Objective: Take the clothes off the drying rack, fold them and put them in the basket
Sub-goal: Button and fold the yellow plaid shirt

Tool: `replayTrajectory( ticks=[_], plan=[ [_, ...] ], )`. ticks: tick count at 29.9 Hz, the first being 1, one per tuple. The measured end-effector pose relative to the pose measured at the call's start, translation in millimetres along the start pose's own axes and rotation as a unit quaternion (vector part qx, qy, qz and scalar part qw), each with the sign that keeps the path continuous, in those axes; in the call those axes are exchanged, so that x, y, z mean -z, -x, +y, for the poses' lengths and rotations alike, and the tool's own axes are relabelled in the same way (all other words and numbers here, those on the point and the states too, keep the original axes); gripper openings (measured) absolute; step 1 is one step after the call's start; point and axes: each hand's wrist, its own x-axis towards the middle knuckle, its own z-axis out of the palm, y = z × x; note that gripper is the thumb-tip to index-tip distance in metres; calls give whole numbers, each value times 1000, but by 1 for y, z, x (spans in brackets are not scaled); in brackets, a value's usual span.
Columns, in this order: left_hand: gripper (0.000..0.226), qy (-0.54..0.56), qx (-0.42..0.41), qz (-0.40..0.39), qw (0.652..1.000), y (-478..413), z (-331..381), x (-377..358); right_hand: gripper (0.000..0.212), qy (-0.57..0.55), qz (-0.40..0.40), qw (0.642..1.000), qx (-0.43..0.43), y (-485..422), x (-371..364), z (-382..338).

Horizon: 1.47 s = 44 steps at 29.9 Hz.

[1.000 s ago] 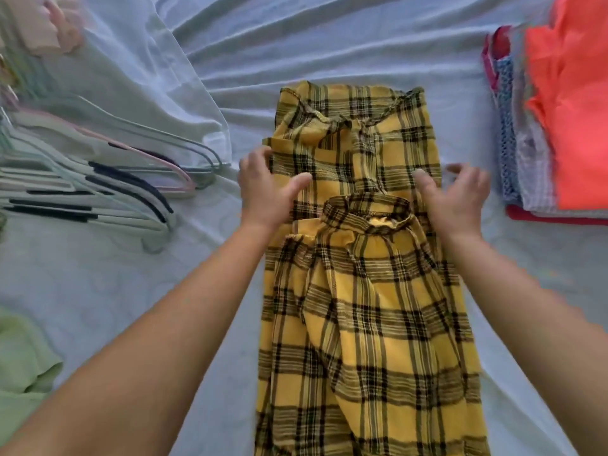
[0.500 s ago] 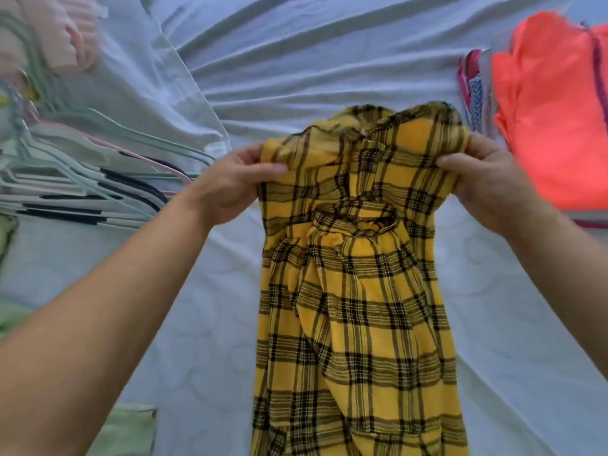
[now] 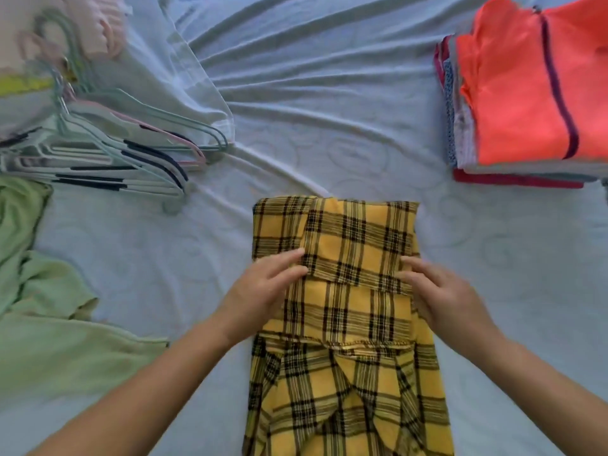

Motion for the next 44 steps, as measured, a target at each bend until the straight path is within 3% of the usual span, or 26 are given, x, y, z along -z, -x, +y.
replayTrajectory(
  ticks=[2, 3, 5, 6, 7, 9, 11, 13, 15, 18, 20, 22, 25, 32, 35, 37, 39, 41, 44],
  plan=[
    [41, 26, 210, 79, 974, -12, 1, -10, 48, -39, 23, 991, -129, -15, -15, -26],
    [50, 89, 344, 101, 929, -17, 1, -11, 58, -99, 21, 967, -233, -24, -20, -36],
    [64, 259, 528, 129, 798, -26, -6, -12, 68, -258, 33, 859, -441, -47, -23, -39],
    [66, 314, 560, 121, 758, -28, -10, -14, 62, -326, 47, 803, -497, -57, -23, -30],
    [63, 332, 562, 102, 751, -30, -13, -15, 50, -358, 59, 776, -516, -63, -22, -18],
    [45, 333, 540, 83, 769, -33, -11, -16, 30, -323, 85, 802, -495, -70, -16, 1],
    [35, 332, 521, 76, 783, -36, -4, -14, 27, -259, 101, 838, -470, -73, -6, 11],
    [48, 292, 505, 61, 810, -38, 0, -14, 25, -198, 73, 862, -461, -73, -5, 19],
    [67, 165, 476, 65, 861, -36, 2, -17, 28, -142, 85, 880, -445, -73, -9, 19],
    [69, -71, 298, 101, 947, -36, 2, -24, 47, -52, 142, 954, -258, -75, -28, -12],
    [64, -126, 175, 68, 974, -48, 3, -34, 50, 23, 91, 991, -97, -74, -50, -34],
    [60, -149, 125, -31, 980, -62, 1, -49, 53, 80, 5, 996, -46, -70, -78, -34],
    [59, -140, 155, -160, 965, -69, -6, -77, 61, 126, -55, 988, -73, -71, -107, -5],
    [58, -114, 178, -187, 959, -73, -5, -70, 65, 132, -127, 978, -95, -80, -101, -4],
    [65, 8, 234, -53, 971, -28, 8, -58, 68, 77, -139, 983, -96, -62, -83, -5],
    [63, 100, 381, 59, 917, 27, 28, -56, 69, 14, -81, 989, -121, -23, -76, -10],
    [53, 203, 511, 114, 827, 84, 60, -61, 71, -53, -14, 977, -208, 37, -74, -17],
    [52, 285, 592, 106, 746, 124, 91, -67, 77, -137, 29, 922, -361, 92, -73, -30],
    [74, 349, 633, 42, 689, 158, 120, -79, 66, -310, 44, 803, -508, 144, -67, -50]
  ],
)
